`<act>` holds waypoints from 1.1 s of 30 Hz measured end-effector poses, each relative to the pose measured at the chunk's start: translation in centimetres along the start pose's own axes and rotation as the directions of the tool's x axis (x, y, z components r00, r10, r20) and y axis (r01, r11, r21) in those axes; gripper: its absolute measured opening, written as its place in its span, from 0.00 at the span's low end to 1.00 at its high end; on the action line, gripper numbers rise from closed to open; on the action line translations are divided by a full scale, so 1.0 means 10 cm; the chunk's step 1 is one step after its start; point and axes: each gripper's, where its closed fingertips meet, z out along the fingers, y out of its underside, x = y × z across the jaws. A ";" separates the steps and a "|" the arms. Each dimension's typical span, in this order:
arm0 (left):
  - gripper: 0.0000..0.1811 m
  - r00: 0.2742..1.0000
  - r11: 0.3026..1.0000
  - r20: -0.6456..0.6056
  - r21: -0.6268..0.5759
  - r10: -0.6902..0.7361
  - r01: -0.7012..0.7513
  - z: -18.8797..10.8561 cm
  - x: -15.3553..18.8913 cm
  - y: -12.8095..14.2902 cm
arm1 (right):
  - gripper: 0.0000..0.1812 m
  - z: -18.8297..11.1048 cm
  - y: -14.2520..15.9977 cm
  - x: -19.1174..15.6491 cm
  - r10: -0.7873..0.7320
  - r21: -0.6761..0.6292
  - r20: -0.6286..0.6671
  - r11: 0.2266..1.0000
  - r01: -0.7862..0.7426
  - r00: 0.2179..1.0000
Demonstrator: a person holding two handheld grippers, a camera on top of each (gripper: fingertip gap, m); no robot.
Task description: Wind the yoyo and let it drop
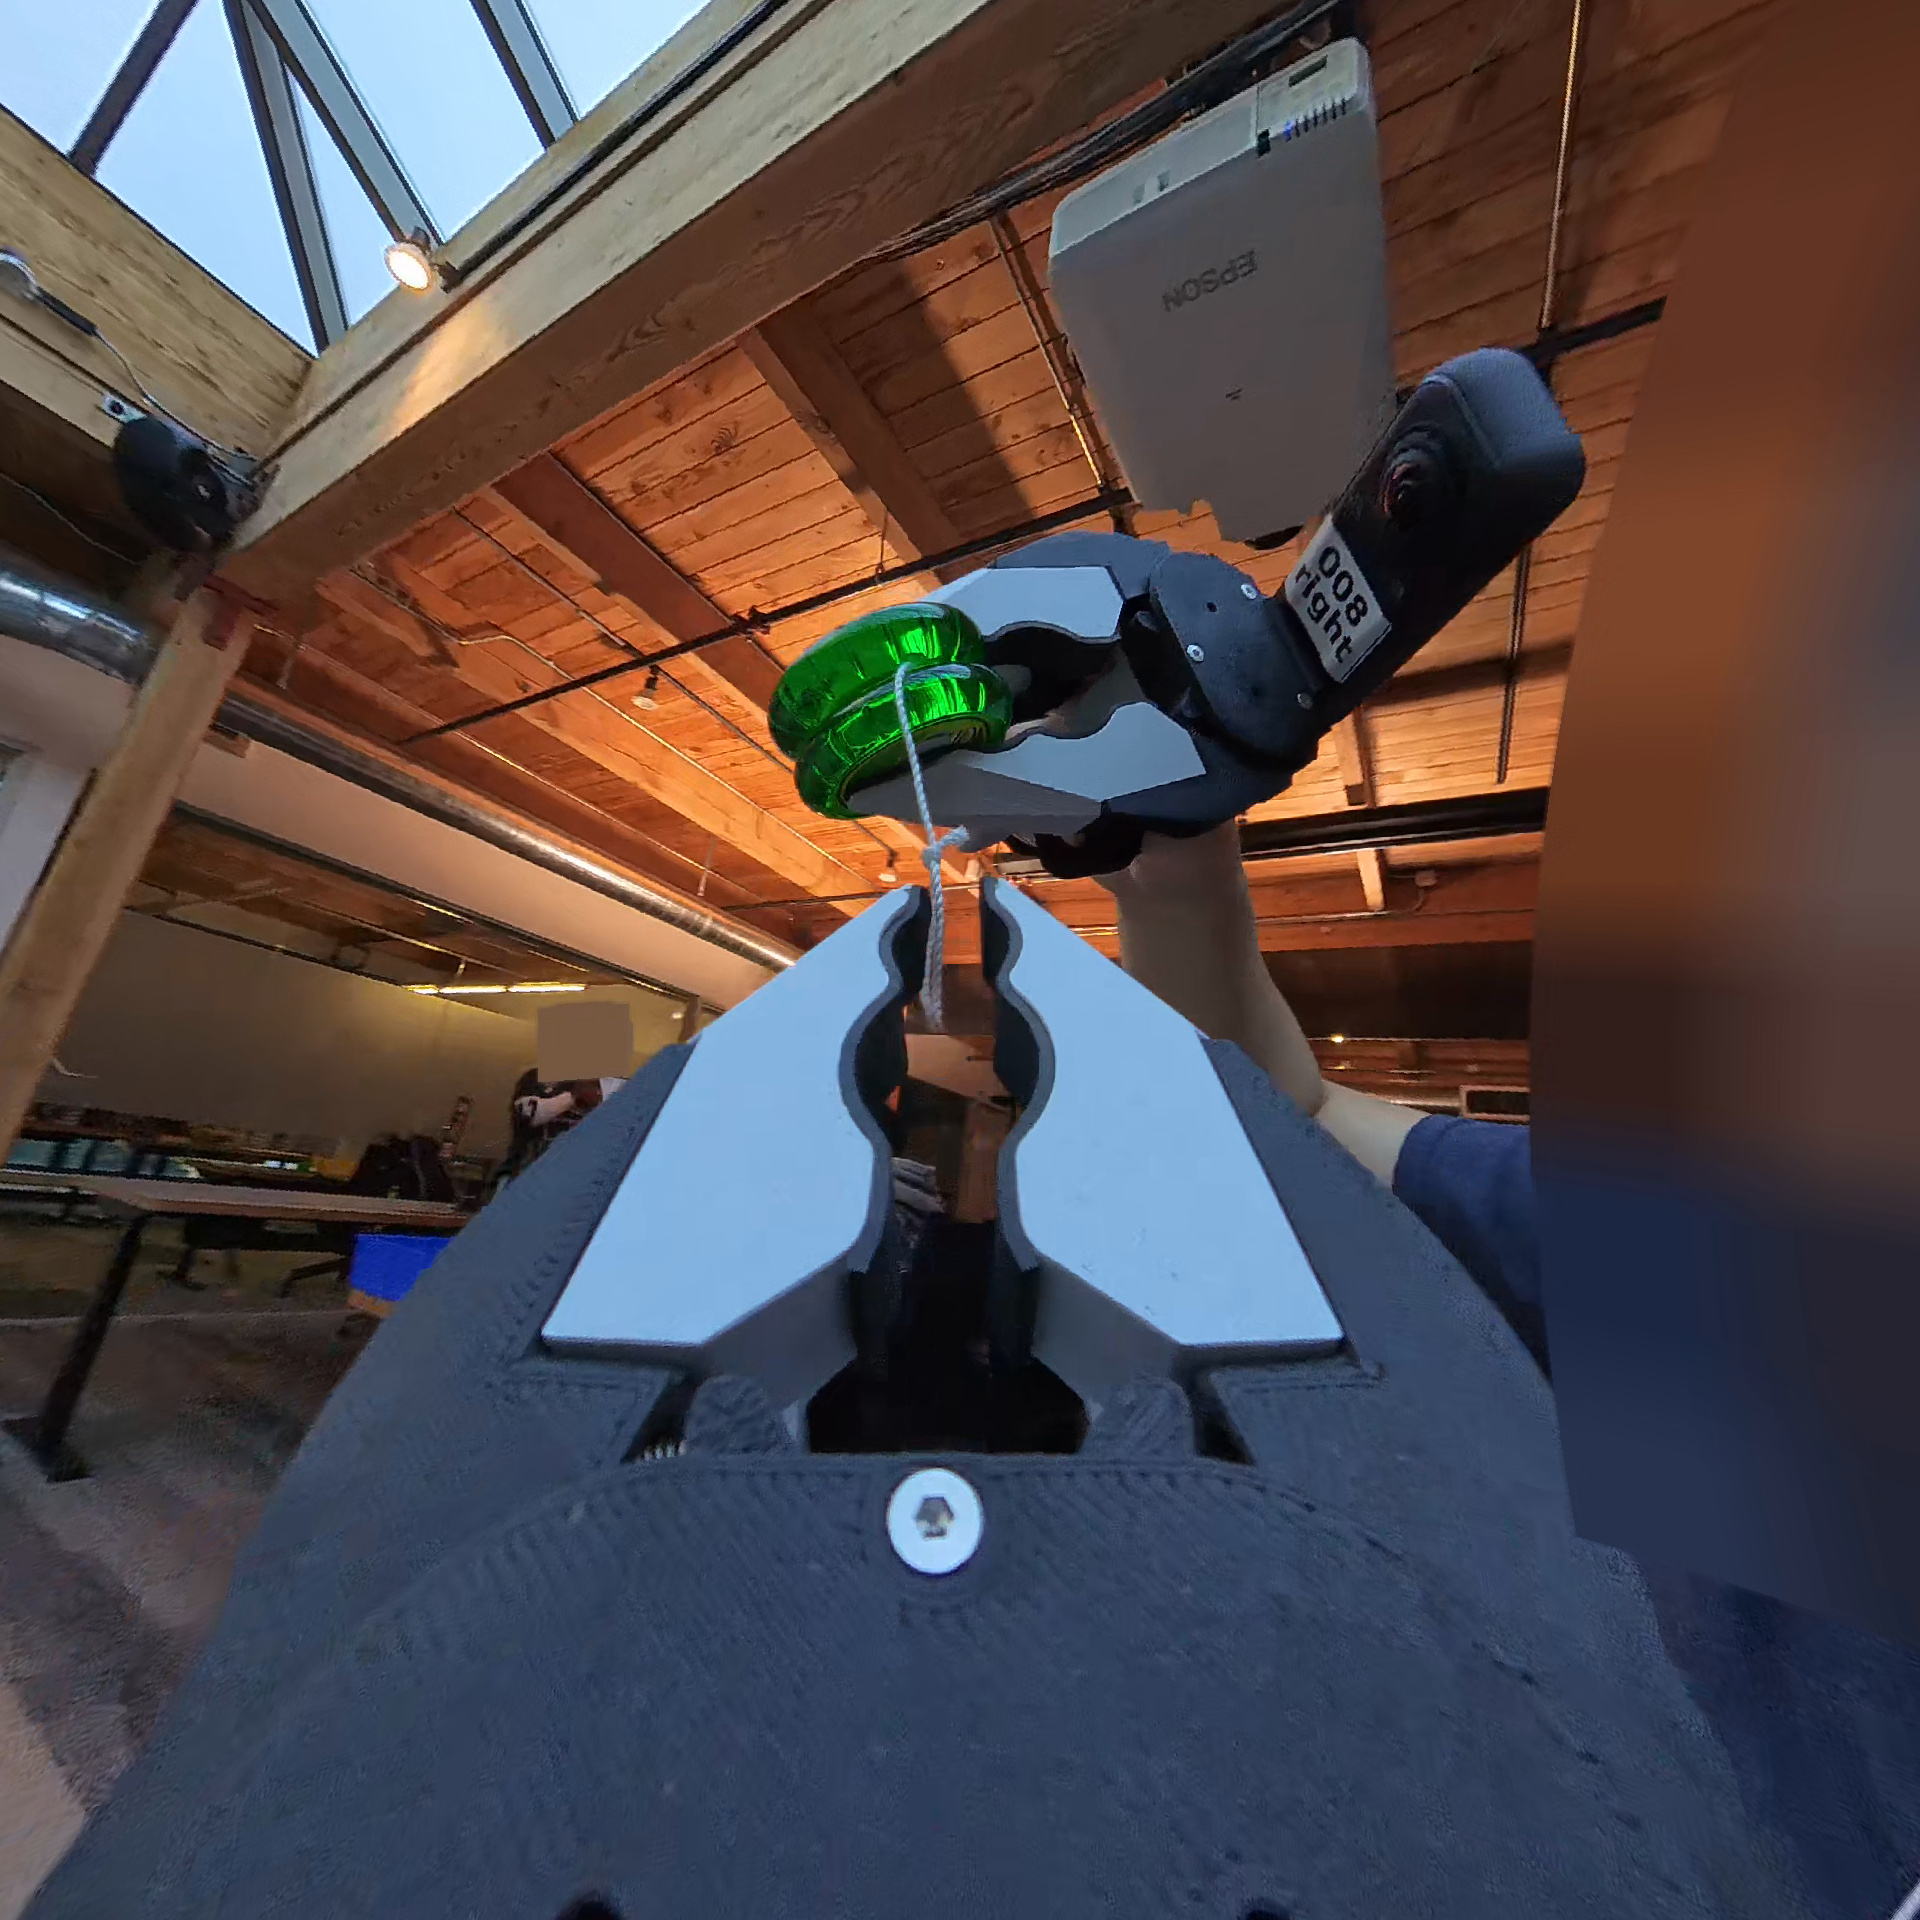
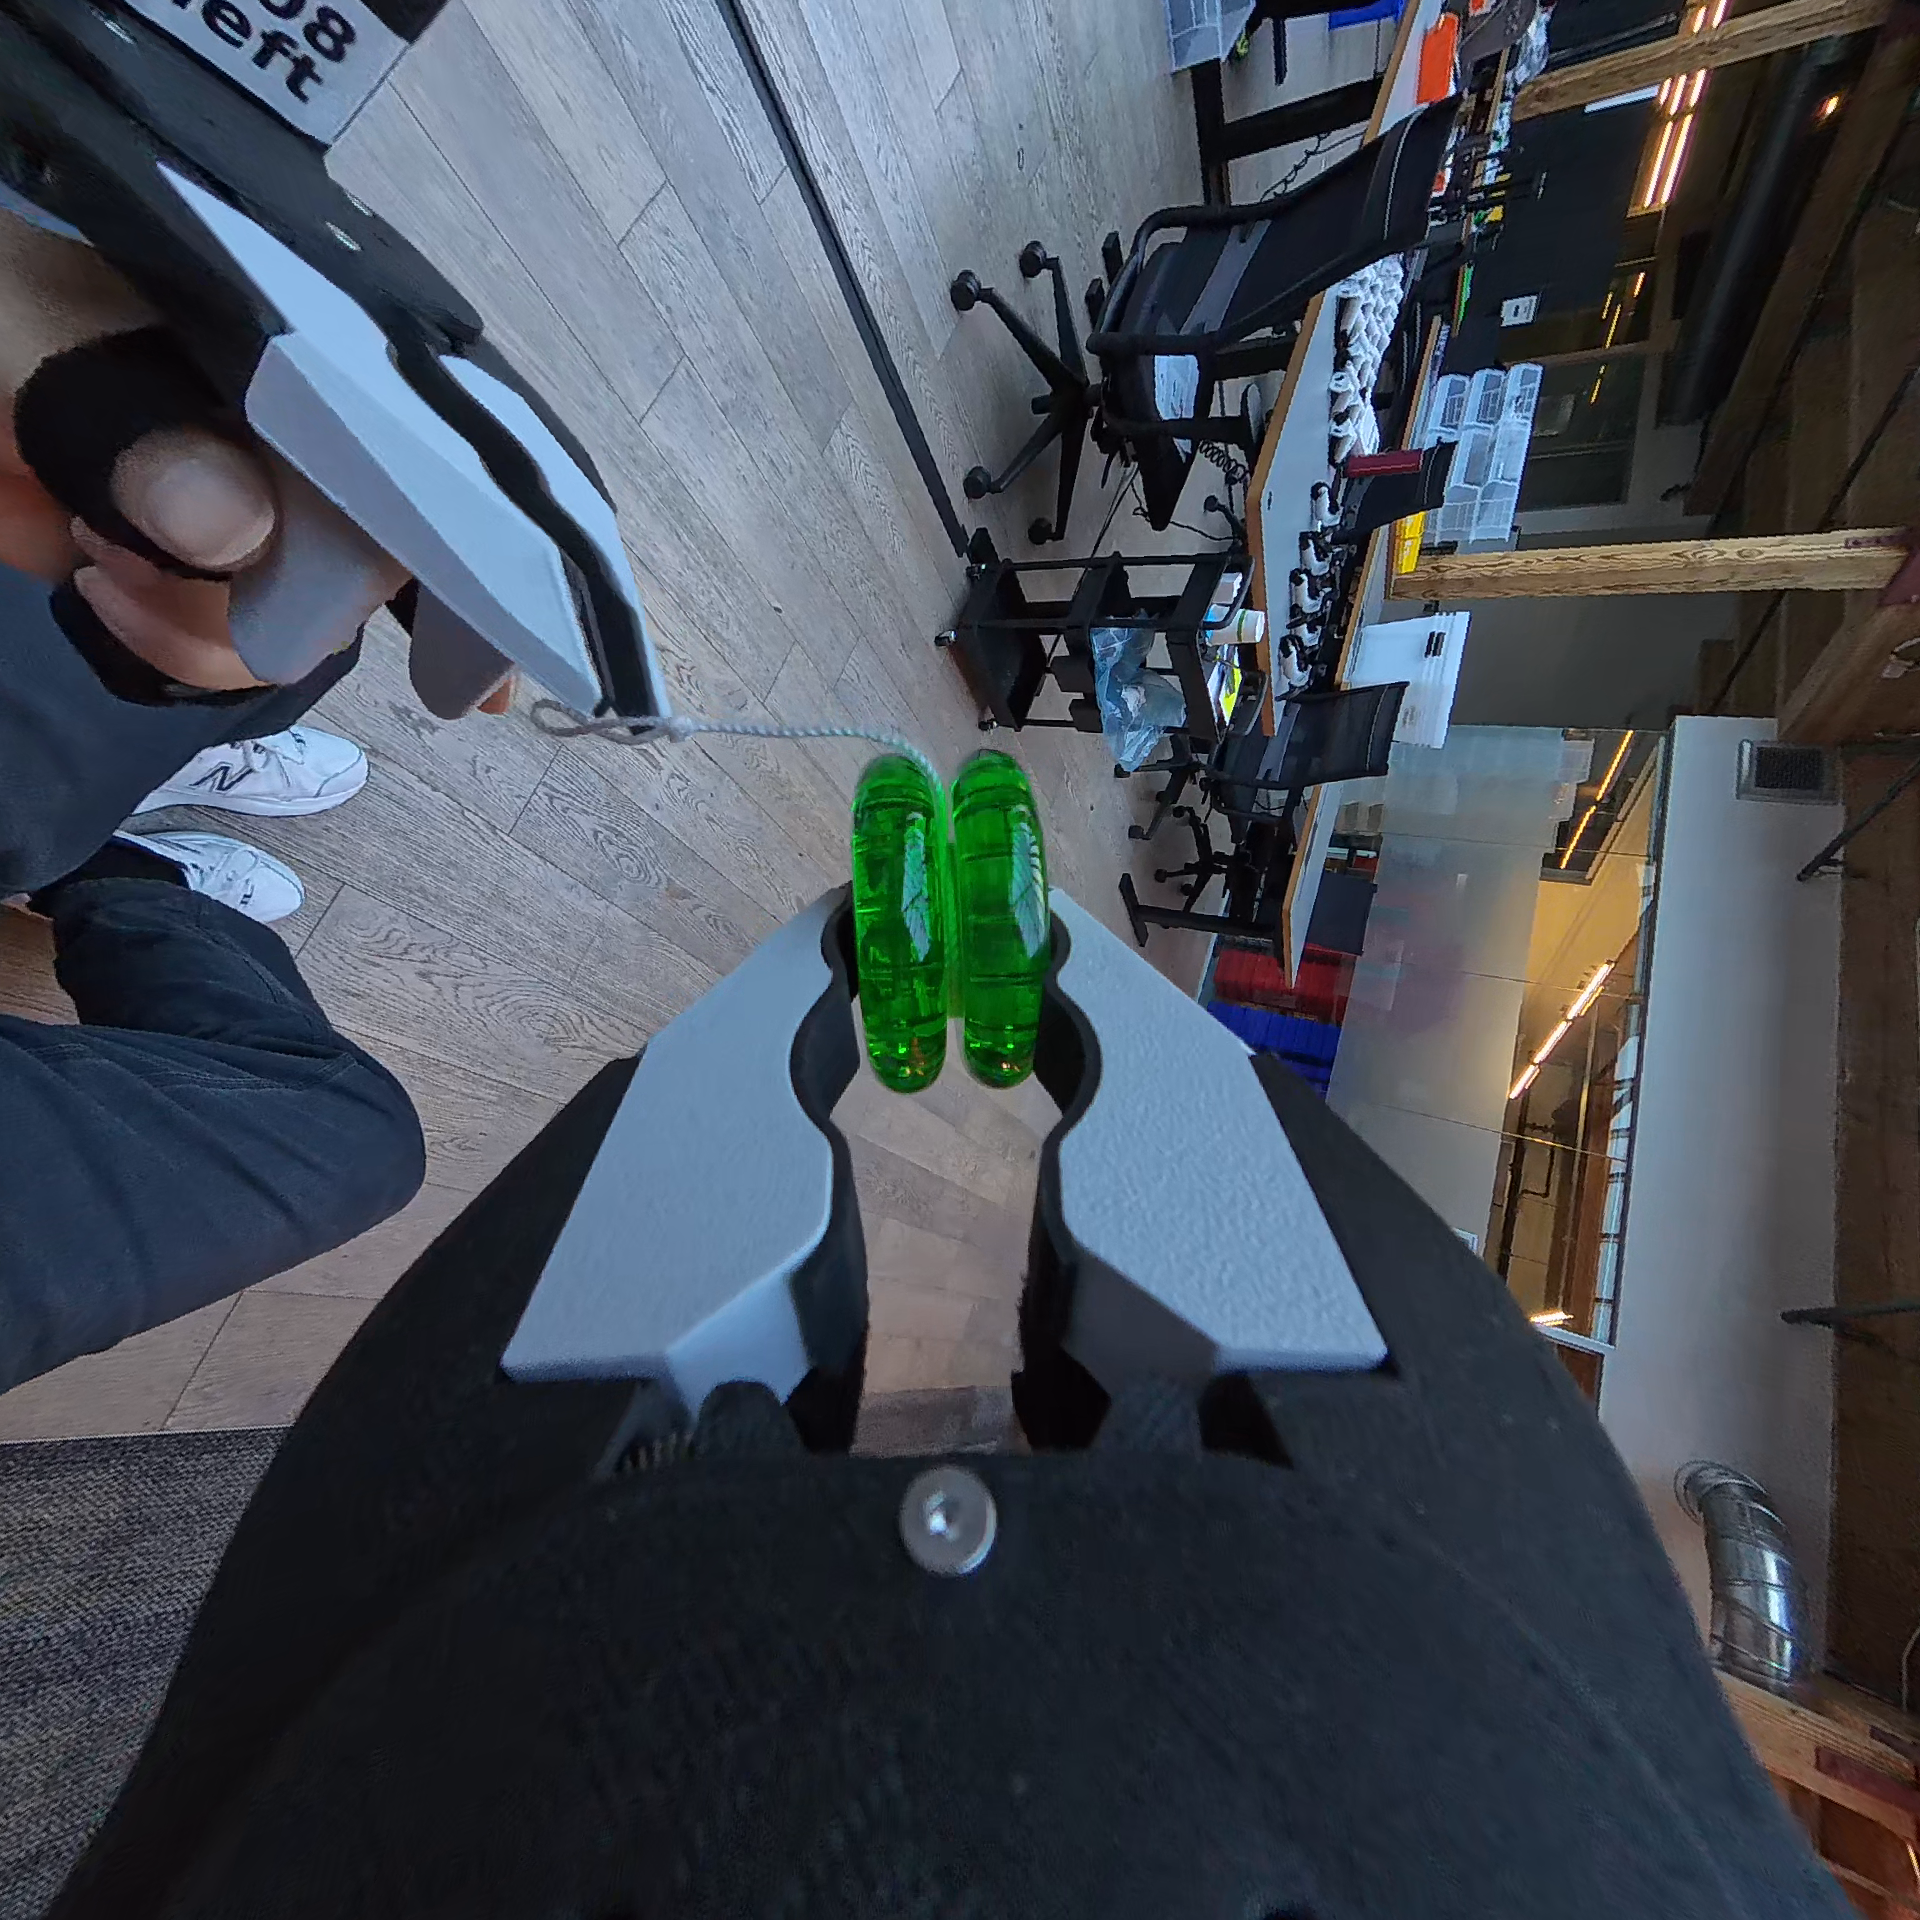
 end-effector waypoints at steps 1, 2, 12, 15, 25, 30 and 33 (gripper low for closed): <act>0.05 1.000 1.000 0.000 0.004 -0.009 0.009 0.00 -0.01 -0.01 | 0.16 0.00 0.01 0.00 0.003 -0.002 0.000 1.000 -0.003 1.000; 0.06 1.000 1.000 0.006 0.007 0.001 -0.001 -0.01 -0.03 -0.01 | 0.16 0.00 0.02 0.01 0.005 -0.004 -0.001 1.000 -0.005 1.000; 0.09 0.741 0.770 0.217 -0.112 0.636 -0.628 -0.02 0.02 -0.06 | 0.16 -0.03 0.08 0.11 0.052 -0.034 -0.030 0.998 -0.053 0.998; 0.09 0.489 0.533 0.238 -0.176 0.839 -0.828 0.00 0.16 -0.03 | 0.16 -0.03 0.10 0.13 0.062 -0.045 -0.037 0.997 -0.064 0.997; 0.08 -0.008 0.101 0.284 -0.368 0.959 -0.924 0.03 0.02 0.19 | 0.16 -0.06 0.08 0.09 0.088 -0.055 -0.016 0.995 -0.088 0.996; 0.08 -0.021 0.107 0.293 -0.413 0.956 -0.905 0.00 -0.12 0.19 | 0.16 -0.08 0.04 0.04 0.090 -0.048 -0.001 0.995 -0.090 0.996; 0.08 -0.020 0.116 0.306 -0.419 0.952 -0.900 -0.01 -0.15 0.18 | 0.16 -0.09 0.03 0.02 0.092 -0.044 0.006 0.995 -0.092 0.996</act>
